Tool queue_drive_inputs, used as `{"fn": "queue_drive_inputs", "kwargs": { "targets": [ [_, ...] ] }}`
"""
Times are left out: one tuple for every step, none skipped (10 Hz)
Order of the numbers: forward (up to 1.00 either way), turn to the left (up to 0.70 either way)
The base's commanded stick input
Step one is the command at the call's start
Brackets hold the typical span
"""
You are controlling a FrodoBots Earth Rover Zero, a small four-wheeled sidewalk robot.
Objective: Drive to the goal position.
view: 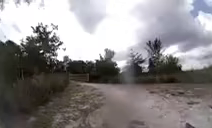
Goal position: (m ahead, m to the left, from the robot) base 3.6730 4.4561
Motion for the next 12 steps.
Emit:
{"fn": "queue_drive_inputs", "kwargs": {
  "targets": [
    [0.60, 0.00],
    [0.60, 0.00],
    [0.60, 0.00],
    [0.60, 0.00],
    [0.60, 0.00],
    [0.60, 0.00],
    [0.60, 0.00],
    [0.60, 0.00],
    [0.60, 0.00],
    [0.60, 0.00],
    [0.60, 0.00],
    [0.60, 0.00]
  ]
}}
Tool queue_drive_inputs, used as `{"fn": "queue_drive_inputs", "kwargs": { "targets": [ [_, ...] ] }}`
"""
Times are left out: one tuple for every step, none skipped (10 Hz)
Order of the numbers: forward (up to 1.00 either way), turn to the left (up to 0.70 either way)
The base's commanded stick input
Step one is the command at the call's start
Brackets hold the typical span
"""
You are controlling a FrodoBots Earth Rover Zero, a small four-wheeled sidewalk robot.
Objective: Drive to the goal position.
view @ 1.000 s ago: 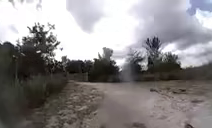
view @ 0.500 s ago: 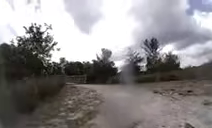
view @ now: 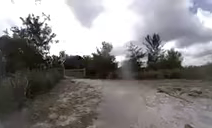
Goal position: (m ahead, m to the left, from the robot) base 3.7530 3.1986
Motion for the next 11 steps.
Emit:
{"fn": "queue_drive_inputs", "kwargs": {
  "targets": [
    [0.60, 0.00],
    [0.60, 0.00],
    [0.60, 0.00],
    [0.60, 0.00],
    [0.60, 0.00],
    [0.60, 0.00],
    [0.60, 0.00],
    [0.60, 0.00],
    [0.60, 0.00],
    [0.60, 0.00],
    [0.60, 0.00]
  ]
}}
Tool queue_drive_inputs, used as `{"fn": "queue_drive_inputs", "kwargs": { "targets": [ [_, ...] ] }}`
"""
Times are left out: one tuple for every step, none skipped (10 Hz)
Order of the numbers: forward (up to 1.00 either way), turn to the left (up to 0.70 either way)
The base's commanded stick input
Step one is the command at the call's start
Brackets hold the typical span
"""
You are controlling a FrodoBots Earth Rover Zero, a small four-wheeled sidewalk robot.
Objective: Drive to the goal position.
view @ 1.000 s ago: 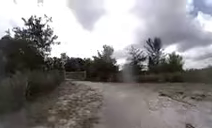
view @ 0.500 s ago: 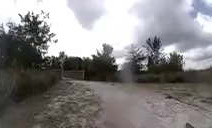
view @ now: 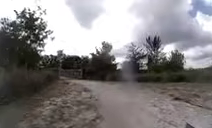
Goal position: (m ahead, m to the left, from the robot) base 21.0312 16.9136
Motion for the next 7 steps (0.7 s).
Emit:
{"fn": "queue_drive_inputs", "kwargs": {
  "targets": [
    [0.60, 0.00],
    [0.60, 0.00],
    [0.60, 0.00],
    [0.60, 0.00],
    [0.60, 0.00],
    [0.60, 0.00],
    [0.60, 0.00]
  ]
}}
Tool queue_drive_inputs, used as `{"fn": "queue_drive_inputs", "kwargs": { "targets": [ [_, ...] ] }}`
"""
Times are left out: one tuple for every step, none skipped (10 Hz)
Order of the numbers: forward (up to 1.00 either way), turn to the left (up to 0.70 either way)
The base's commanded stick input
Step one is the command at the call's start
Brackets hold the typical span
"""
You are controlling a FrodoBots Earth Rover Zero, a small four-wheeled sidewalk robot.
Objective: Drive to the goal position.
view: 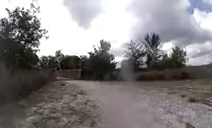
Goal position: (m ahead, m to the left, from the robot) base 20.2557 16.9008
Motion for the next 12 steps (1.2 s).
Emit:
{"fn": "queue_drive_inputs", "kwargs": {
  "targets": [
    [0.60, 0.00],
    [0.60, 0.00],
    [0.60, 0.00],
    [0.60, 0.00],
    [0.60, 0.00],
    [0.60, 0.00],
    [0.60, 0.00],
    [0.60, 0.00],
    [0.60, 0.00],
    [0.60, 0.00],
    [0.60, 0.00],
    [0.60, 0.00]
  ]
}}
